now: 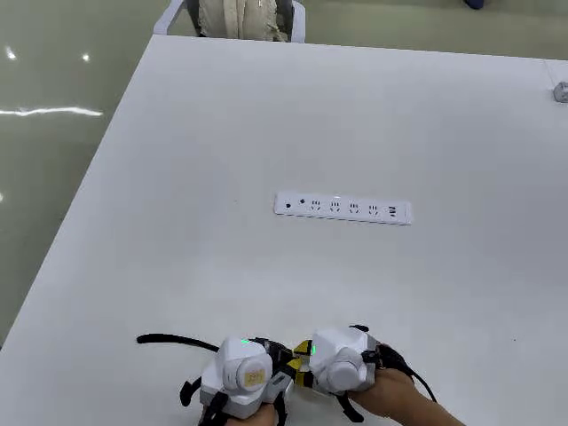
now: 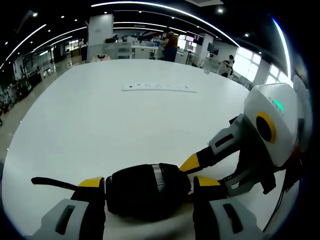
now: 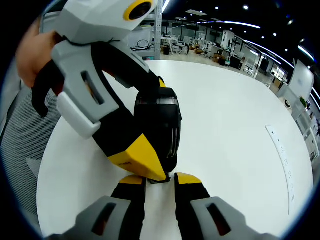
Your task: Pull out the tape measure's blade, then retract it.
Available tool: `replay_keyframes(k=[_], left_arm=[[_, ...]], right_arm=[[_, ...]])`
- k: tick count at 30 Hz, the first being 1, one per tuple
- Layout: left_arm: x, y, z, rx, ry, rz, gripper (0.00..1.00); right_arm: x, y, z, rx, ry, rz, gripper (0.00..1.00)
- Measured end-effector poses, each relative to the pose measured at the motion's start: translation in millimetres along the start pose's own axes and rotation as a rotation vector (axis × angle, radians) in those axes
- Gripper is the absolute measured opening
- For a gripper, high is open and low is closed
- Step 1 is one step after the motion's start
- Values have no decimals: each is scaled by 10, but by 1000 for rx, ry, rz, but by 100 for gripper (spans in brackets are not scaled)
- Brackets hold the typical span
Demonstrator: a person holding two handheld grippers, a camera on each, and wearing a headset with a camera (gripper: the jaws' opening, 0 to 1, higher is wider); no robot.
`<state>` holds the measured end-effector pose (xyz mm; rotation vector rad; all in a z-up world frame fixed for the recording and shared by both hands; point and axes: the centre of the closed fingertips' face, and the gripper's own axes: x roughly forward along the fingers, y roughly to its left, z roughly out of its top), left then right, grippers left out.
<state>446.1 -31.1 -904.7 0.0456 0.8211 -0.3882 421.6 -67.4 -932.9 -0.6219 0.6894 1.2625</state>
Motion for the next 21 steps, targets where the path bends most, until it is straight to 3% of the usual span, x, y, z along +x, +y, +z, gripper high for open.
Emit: replay_keyframes(k=[21], left_arm=[[-191, 11, 51, 38, -40, -15, 75]], right_arm=[[-171, 26, 54, 150, -51, -83, 32]])
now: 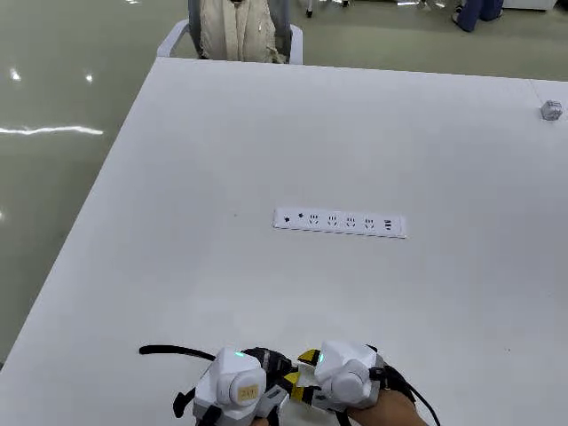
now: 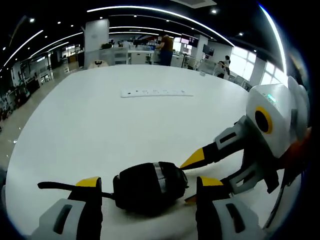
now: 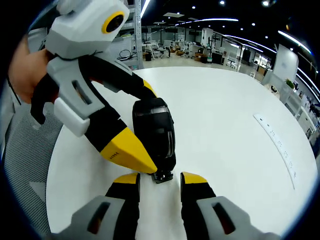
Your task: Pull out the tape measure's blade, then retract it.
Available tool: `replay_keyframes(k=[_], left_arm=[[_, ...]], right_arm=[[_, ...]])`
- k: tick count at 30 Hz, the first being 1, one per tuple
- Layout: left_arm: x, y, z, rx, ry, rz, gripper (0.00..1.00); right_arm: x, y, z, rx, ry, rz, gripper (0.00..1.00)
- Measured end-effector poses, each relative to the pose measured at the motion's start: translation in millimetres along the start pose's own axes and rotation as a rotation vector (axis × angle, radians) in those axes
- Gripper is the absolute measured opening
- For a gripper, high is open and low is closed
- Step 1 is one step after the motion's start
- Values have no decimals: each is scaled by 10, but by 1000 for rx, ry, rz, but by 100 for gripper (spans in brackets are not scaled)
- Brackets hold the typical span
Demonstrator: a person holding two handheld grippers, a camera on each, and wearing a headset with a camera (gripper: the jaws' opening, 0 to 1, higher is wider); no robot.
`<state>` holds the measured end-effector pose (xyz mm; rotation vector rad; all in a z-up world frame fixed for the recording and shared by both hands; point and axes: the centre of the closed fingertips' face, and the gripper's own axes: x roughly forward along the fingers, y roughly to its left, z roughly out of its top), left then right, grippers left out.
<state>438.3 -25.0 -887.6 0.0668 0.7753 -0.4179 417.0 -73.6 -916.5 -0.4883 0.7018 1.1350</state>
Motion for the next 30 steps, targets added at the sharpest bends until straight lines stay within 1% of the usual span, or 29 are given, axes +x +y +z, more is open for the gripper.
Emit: replay_keyframes(k=[6, 9, 15, 21, 25, 30], left_arm=[[-73, 7, -11, 0, -14, -7, 78], [-100, 11, -23, 2, -19, -8, 78], [-187, 14, -39, 7, -31, -16, 79], [-274, 8, -60, 17, -38, -24, 79], [-324, -1, -77, 27, -44, -32, 80], [-379, 10, -98, 33, -49, -38, 81]], right_arm=[[-73, -6, 6, 46, -15, -34, 34], [-104, 5, 3, 68, -19, -44, 35], [-187, 13, -16, 112, -32, -77, 36], [-287, 50, -11, 154, -46, -109, 38], [-323, 63, -35, 186, -57, -128, 39], [-404, 118, -47, 219, -66, -150, 41]])
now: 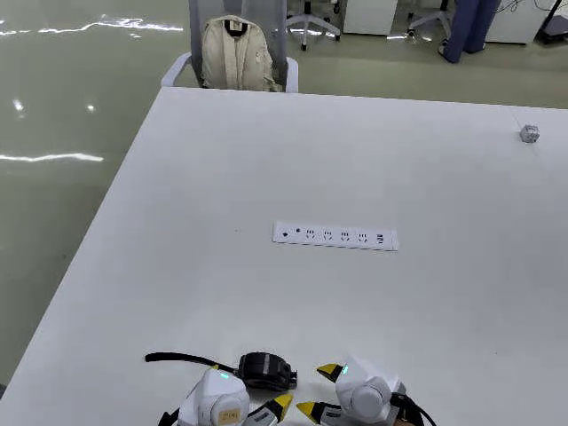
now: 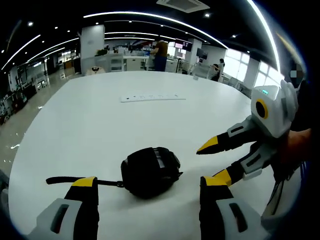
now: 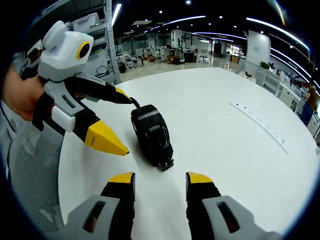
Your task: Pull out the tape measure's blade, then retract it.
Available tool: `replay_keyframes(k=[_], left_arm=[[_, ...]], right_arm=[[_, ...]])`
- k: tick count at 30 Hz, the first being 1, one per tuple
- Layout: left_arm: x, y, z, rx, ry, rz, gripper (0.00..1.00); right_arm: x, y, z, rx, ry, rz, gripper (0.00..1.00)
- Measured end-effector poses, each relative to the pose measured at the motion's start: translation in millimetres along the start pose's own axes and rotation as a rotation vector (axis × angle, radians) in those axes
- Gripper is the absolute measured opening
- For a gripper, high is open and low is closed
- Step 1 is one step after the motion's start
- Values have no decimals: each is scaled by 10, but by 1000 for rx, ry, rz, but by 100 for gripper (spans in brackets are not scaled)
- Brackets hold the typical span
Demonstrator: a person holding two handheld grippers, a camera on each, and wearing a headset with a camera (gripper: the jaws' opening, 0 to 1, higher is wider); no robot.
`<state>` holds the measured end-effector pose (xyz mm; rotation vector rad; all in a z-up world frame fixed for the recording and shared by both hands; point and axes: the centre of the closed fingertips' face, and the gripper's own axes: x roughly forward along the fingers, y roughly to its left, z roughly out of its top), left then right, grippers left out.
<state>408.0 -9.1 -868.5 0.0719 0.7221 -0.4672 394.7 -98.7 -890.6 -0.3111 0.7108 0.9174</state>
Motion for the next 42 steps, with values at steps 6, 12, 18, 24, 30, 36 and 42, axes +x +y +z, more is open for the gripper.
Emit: replay_keyframes(k=[6, 12, 18, 24, 30, 36, 42], left_arm=[[-60, 9, -9, 6, -5, -20, 83], [-101, 24, -47, 11, -5, -41, 83], [-168, 32, -93, 16, -7, -55, 84], [-260, 52, -151, 14, -7, -69, 85], [-364, 54, -177, 21, -9, -83, 87], [-467, 41, -190, 35, -12, -98, 89], [-565, 80, -242, 43, -10, -106, 89]], right_arm=[[-100, 26, -20, 42, -11, -26, 43], [-200, 25, -4, 85, -28, -61, 46], [-291, 80, 14, 112, -41, -84, 48], [-398, 158, 0, 145, -52, -104, 51], [-513, 277, -3, 168, -61, -113, 53], [-625, 357, -21, 181, -68, -114, 57], [-735, 389, -51, 190, -74, -126, 59]])
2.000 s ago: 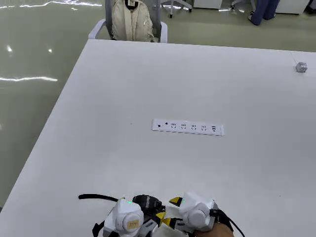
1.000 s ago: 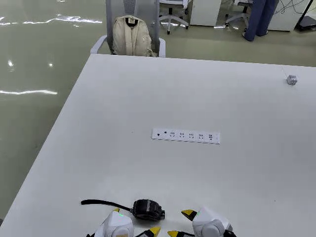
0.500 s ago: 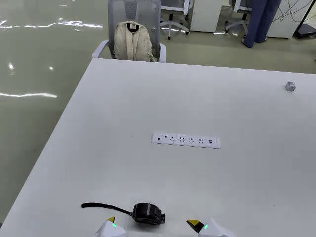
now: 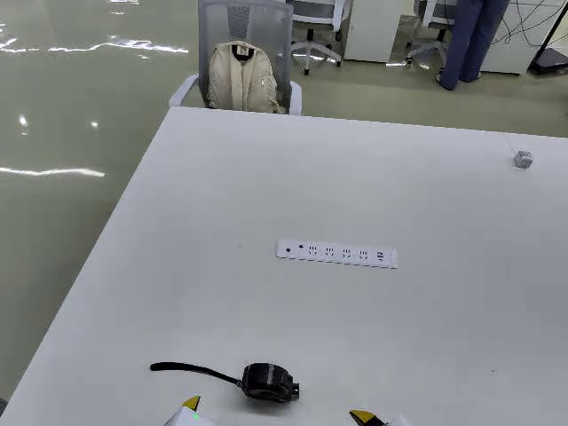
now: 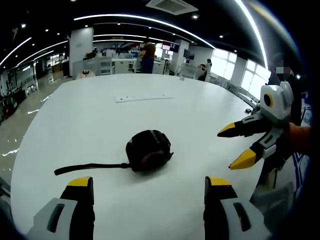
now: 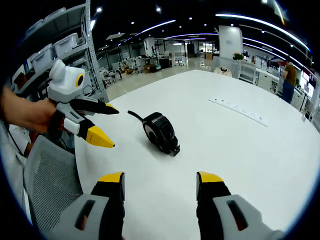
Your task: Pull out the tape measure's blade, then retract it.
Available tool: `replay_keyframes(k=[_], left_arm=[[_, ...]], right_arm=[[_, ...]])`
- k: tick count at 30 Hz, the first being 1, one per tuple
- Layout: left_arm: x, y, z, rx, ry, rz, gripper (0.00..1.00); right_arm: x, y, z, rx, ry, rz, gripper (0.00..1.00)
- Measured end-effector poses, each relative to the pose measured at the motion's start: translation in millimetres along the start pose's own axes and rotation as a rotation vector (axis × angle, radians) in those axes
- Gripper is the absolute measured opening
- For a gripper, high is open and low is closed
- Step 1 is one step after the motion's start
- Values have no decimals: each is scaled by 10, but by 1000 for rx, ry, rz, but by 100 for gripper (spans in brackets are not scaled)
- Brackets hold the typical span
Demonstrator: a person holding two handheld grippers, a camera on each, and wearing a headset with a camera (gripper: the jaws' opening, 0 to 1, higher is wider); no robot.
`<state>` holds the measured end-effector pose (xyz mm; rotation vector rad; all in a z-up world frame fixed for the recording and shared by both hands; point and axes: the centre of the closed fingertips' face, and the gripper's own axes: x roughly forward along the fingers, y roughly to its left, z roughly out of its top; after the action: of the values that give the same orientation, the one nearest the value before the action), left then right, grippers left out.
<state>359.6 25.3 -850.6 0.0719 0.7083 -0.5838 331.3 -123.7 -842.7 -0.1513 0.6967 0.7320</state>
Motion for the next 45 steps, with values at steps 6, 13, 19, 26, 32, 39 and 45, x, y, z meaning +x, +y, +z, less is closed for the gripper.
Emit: replay_keyframes(k=[6, 13, 19, 26, 32, 39, 45], left_arm=[[-119, 49, -63, 2, 4, -6, 90], [-234, 88, -71, 14, -3, -18, 90], [-333, 111, -87, 34, -1, -35, 90], [-448, 128, -120, 50, 0, -57, 91], [-557, 147, -175, 67, 9, -76, 91], [-662, 192, -240, 74, 16, -86, 91], [-752, 231, -253, 86, 18, -90, 91]], right_arm=[[-100, 37, -52, 4, 4, -4, 61], [-193, 53, -127, -1, 16, -2, 64], [-279, 33, -144, -20, 20, -5, 65], [-366, 20, -161, -43, 29, -4, 67], [-457, 35, -172, -71, 42, 13, 68], [-531, 36, -208, -93, 65, 20, 69], [-592, 43, -236, -94, 76, 21, 69]])
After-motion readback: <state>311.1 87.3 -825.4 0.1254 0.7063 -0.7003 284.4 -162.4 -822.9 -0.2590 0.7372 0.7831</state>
